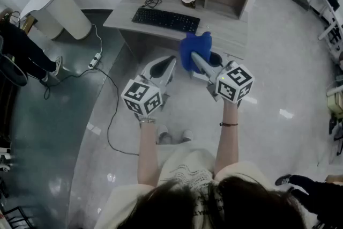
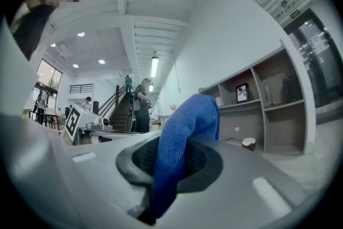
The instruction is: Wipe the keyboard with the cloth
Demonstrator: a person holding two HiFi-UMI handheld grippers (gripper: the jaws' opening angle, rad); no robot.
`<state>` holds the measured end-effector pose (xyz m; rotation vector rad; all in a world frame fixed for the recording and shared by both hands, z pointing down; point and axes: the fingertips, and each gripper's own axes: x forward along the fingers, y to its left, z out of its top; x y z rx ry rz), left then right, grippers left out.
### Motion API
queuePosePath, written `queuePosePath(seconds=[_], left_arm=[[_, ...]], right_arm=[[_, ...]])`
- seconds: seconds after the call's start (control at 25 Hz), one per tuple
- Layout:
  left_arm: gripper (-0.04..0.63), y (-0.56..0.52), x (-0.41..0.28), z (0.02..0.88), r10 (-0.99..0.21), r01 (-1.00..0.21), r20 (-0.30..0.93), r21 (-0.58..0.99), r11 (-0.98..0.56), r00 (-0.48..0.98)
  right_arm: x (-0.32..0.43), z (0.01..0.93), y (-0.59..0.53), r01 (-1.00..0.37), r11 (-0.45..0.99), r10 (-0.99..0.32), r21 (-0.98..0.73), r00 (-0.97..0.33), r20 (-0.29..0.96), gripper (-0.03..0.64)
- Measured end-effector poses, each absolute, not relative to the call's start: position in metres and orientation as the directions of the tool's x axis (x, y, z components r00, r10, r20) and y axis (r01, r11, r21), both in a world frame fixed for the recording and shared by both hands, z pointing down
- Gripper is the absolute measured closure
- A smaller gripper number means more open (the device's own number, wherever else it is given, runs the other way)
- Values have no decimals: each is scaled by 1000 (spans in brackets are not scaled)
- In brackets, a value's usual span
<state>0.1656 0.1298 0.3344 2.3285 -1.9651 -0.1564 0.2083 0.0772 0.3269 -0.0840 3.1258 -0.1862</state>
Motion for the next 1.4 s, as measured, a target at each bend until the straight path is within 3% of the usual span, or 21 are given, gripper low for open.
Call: queuePosePath(seconds=[1.4], left_arm=[[591, 111, 165, 343, -988, -973, -4, 173, -152, 154]], right_arm=[[211, 336, 50, -53, 984, -54, -173, -999, 0, 558]])
